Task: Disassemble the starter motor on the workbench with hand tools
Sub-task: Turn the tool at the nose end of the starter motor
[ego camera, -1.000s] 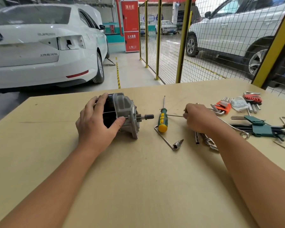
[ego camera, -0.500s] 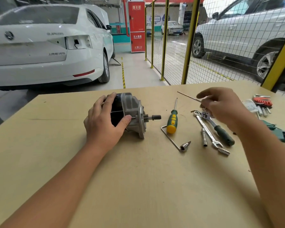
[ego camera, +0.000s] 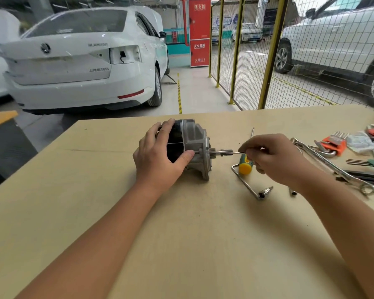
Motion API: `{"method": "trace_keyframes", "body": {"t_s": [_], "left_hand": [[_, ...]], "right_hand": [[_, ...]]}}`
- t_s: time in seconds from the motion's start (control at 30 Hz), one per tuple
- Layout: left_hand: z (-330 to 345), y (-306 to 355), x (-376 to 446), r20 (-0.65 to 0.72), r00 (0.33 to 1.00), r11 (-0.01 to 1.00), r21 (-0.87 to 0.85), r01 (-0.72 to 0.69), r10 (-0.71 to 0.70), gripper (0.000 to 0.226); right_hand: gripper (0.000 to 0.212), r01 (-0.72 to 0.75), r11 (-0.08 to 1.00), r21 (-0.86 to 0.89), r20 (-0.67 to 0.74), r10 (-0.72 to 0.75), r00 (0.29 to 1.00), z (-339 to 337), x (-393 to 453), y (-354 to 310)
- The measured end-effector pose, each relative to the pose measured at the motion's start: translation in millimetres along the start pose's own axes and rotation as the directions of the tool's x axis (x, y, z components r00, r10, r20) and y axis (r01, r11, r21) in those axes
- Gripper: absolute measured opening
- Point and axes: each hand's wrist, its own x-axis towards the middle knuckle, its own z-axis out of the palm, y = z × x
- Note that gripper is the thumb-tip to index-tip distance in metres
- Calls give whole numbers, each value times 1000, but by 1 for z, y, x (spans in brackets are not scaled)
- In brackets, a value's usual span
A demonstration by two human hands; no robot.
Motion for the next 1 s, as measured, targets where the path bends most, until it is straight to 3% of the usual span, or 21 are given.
{"method": "trace_keyframes", "body": {"t_s": [0.17,0.4,0.63,0.8,1.0], "left_hand": [[0,0,0,0,1000,1000,6,-1,1,89],[1,0,-1,-12,1000,1000,14,0,0,89],[1,-1,0,-15,1000,1000,22,-3,4,88],[3,0,0,-31,999,999,30,-10,10,83],[4,-2,1,-39,999,1000,23,-12,13,85]], "right_hand": [[18,-10,999,-38,7,10,1000,11,0,8],[23,-4,997,-77,-14,3,1000,27,7,12],[11,171,979,-111,-11,-173,985,20,11,14],[5,347,851,-395,-31,-390,920,16,14,10],[6,407,833,-376,92,-404,910,13,16,10]]}}
